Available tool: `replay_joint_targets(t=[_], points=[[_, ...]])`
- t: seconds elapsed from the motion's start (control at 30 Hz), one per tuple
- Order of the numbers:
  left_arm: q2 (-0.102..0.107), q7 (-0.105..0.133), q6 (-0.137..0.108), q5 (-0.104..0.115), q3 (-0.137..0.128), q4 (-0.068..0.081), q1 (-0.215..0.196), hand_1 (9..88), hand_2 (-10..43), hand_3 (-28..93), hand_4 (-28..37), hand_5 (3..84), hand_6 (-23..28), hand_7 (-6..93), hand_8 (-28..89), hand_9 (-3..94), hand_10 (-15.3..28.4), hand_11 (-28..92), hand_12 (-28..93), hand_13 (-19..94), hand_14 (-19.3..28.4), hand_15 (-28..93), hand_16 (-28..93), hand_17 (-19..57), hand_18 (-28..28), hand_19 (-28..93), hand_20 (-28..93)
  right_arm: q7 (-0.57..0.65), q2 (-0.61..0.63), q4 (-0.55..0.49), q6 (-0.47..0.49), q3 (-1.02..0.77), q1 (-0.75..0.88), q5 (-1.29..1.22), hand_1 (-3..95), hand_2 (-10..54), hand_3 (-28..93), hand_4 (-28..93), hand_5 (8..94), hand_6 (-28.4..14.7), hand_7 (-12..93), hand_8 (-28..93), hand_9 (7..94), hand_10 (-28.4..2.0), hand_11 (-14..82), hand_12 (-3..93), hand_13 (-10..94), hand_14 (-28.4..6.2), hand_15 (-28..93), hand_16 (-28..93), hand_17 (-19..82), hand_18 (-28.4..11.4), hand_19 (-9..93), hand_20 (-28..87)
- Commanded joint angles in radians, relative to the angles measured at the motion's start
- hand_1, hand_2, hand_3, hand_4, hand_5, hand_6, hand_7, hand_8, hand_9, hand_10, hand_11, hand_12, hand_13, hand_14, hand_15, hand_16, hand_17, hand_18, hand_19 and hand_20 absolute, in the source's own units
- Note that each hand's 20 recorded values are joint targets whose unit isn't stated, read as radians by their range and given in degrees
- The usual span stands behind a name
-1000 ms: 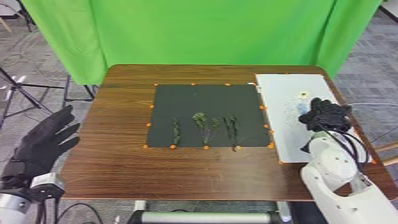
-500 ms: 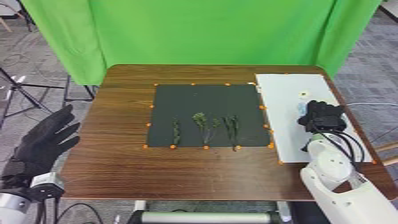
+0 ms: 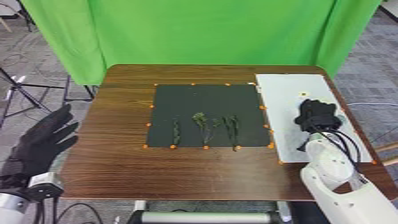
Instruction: Arrange flowers
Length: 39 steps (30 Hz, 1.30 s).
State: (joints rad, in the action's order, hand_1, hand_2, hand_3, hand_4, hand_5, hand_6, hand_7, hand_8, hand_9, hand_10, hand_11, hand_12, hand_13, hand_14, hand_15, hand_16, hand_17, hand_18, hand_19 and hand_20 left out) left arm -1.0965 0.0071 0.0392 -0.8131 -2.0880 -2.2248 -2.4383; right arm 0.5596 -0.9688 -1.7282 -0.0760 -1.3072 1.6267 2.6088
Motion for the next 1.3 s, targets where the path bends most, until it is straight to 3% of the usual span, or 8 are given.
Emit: replay_joint_targets(t=[0.03, 0.23, 0.4, 0.7, 0.9, 1.3], points=[[0.027, -0.001, 0.003, 0.003, -0.056, -0.017, -0.031, 23.2, -2.2, 70, -27.1, 22.0, 0.5, 17.3, -8, 17.8, 8.8, 8, 22, 13, 11.0, 14, 9, -12.5, 18.7, 36, 9, -0.097, -0.037, -0.122, -0.059, 0.138, -0.132, -0.027, 49.0, -9.5, 81, -28, 68.6, 2.1, 51, 9, 81.4, -5.5, 29.4, 57.2, 71, -5.1, 75, 32, 22, -20.1, 75, 50], [0.048, -0.014, 0.006, 0.010, -0.069, -0.014, -0.027, 23.2, -2.2, 70, -27.1, 22.0, 0.5, 17.0, -8, 17.8, 8.7, 8, 22, 13, 11.0, 14, 9, -12.4, 18.7, 36, 8, -0.198, -0.126, -0.162, -0.054, 0.292, -0.259, -0.049, 48.5, -9.5, 82, -28, 68.8, 1.9, 51, 9, 81.5, -5.7, 29.2, 57.4, 71, -5.2, 75, 32, 22, -20.2, 75, 50], [0.047, -0.010, -0.007, 0.010, -0.075, -0.015, -0.030, 23.1, -2.3, 70, -27.2, 22.0, 0.5, 16.9, -8, 17.7, 8.7, 8, 22, 13, 11.0, 14, 9, -12.5, 18.7, 36, 8, -0.274, -0.238, -0.125, -0.024, 0.408, -0.324, -0.039, 48.4, -9.5, 82, -28, 68.9, 1.9, 51, 9, 81.5, -5.8, 29.2, 57.6, 71, -5.3, 75, 32, 22, -20.1, 75, 50], [0.075, -0.010, -0.023, 0.007, -0.052, 0.000, -0.001, 23.1, -2.5, 70, -27.4, 22.0, 0.5, 17.0, -8, 17.7, 8.7, 8, 22, 13, 10.9, 14, 9, -12.5, 18.6, 36, 8, -0.322, -0.354, 0.014, 0.047, 0.585, -0.374, 0.042, 48.3, -9.5, 82, -28, 68.8, 2.0, 51, 9, 81.3, -5.6, 28.8, 57.5, 71, -5.4, 75, 32, 22, -20.0, 75, 50], [0.093, -0.027, -0.017, 0.007, -0.039, 0.008, 0.023, 23.1, -2.4, 70, -27.4, 22.0, 0.6, 17.0, -8, 17.8, 8.7, 8, 22, 13, 10.8, 13, 9, -12.5, 18.6, 36, 9, -0.319, -0.393, 0.104, 0.085, 0.653, -0.400, 0.098, 48.3, -9.5, 81, -28, 68.5, 2.0, 51, 9, 81.3, -5.7, 28.7, 57.4, 70, -5.3, 75, 32, 21, -19.9, 75, 50], [0.123, -0.051, -0.005, 0.012, -0.013, 0.024, 0.054, 23.1, -2.4, 70, -27.4, 22.1, 0.6, 17.0, -8, 17.8, 8.8, 8, 22, 13, 10.7, 13, 9, -12.5, 18.6, 36, 9, -0.289, -0.430, 0.197, 0.069, 0.696, -0.411, 0.161, 48.8, -9.5, 80, -28, 67.7, 2.4, 52, 8, 81.0, -5.3, 28.0, 56.7, 70, -5.1, 74, 32, 21, -20.0, 75, 50]])
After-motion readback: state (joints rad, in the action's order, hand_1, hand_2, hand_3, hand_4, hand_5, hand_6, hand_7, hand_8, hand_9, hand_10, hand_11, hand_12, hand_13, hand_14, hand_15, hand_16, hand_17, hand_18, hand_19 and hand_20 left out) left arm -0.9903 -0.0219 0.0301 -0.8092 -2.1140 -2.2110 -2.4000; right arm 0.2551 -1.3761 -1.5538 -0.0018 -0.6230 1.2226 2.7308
